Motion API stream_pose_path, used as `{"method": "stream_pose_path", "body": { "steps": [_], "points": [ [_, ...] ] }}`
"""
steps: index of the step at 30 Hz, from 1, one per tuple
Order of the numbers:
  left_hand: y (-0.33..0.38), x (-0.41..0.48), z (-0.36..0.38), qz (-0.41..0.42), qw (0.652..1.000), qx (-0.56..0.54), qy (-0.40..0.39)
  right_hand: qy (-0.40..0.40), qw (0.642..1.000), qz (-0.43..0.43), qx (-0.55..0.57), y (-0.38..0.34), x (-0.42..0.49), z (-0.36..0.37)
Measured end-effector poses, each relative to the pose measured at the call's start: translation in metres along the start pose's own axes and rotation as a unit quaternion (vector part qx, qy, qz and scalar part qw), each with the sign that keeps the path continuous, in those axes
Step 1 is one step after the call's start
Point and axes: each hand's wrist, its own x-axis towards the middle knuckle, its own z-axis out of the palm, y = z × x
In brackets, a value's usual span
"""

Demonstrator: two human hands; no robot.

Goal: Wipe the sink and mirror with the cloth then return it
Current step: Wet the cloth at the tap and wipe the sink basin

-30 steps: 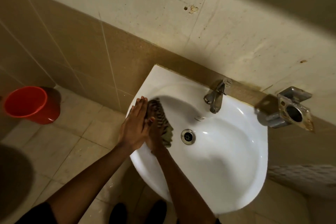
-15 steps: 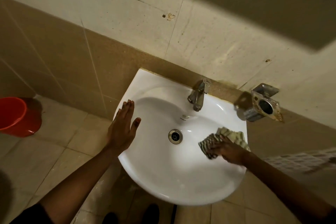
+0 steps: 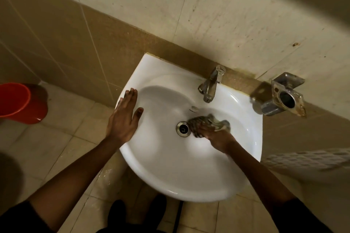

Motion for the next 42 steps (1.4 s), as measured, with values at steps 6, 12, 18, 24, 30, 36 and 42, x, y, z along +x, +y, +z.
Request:
{"method": "stream_pose_path", "body": {
  "steps": [6, 12, 18, 24, 30, 36, 42],
  "points": [
    [0.001, -0.003, -0.001, 0.0, 1.0, -0.006, -0.01, -0.119, 0.99, -0.07, 0.016, -0.012, -0.07, 0.015],
    [-0.004, -0.001, 0.0, 0.02, 1.0, -0.01, -0.01, -0.041, 0.966, -0.167, 0.191, -0.215, -0.071, 0.042],
    [-0.003, -0.002, 0.0, 0.026, 1.0, -0.003, -0.01, 0.043, 0.951, -0.287, 0.104, -0.166, -0.126, 0.032],
    [-0.005, -0.002, 0.0, 0.029, 0.999, 0.004, -0.014, -0.055, 0.966, -0.248, -0.041, -0.029, -0.175, -0.029],
    [0.001, -0.005, -0.004, 0.037, 0.999, 0.002, -0.026, -0.096, 0.988, -0.125, -0.011, 0.001, -0.174, -0.065],
    [0.075, -0.027, 0.0, 0.033, 0.964, -0.219, -0.146, 0.263, 0.875, 0.101, 0.393, -0.064, -0.158, -0.091],
    [0.193, -0.018, -0.031, -0.002, 0.837, -0.427, -0.343, 0.322, 0.731, 0.08, 0.596, -0.134, -0.137, -0.115]
  ]
}}
